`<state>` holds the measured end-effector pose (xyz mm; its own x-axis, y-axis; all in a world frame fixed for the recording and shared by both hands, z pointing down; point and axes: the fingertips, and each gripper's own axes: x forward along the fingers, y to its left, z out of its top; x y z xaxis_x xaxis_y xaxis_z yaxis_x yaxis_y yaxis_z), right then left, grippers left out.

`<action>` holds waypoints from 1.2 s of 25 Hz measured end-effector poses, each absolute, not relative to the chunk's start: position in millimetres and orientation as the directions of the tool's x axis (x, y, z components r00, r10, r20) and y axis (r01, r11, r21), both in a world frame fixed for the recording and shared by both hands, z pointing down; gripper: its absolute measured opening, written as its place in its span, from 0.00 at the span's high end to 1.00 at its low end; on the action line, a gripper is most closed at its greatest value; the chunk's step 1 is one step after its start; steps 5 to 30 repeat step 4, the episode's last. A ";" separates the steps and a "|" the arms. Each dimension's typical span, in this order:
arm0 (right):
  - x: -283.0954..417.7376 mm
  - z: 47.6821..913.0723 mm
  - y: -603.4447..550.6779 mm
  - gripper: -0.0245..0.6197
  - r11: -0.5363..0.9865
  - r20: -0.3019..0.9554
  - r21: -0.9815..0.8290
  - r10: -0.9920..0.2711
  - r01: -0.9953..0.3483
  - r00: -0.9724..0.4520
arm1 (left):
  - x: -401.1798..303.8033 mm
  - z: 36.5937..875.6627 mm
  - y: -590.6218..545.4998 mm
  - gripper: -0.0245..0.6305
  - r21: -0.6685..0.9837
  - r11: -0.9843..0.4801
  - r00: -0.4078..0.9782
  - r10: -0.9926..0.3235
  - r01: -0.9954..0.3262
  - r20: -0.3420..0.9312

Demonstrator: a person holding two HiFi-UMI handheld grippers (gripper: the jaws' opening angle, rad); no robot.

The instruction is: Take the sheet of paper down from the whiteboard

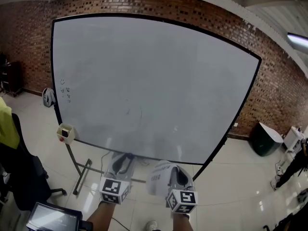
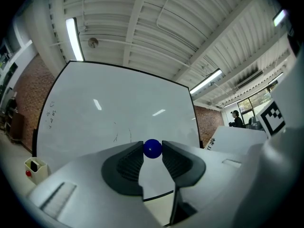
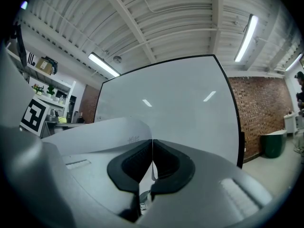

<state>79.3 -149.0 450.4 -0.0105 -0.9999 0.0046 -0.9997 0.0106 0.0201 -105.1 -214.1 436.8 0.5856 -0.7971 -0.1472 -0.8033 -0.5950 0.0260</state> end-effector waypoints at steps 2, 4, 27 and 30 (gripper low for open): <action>78.4 448.6 -150.7 0.94 0.007 0.006 0.032 -1.000 -0.999 -0.007 | -106.1 436.6 -214.2 0.77 0.021 -0.591 0.581 -0.799 -0.806 -0.155; 77.5 446.8 -152.7 0.94 0.004 0.007 0.044 -1.000 -0.999 -0.004 | -107.0 437.3 -213.6 0.77 0.028 -0.587 0.576 -0.801 -0.809 -0.162; 77.5 446.8 -152.7 0.94 0.004 0.007 0.044 -1.000 -0.999 -0.004 | -107.0 437.3 -213.6 0.77 0.028 -0.587 0.576 -0.801 -0.809 -0.162; 77.5 446.8 -152.7 0.94 0.004 0.007 0.044 -1.000 -0.999 -0.004 | -107.0 437.3 -213.6 0.77 0.028 -0.587 0.576 -0.801 -0.809 -0.162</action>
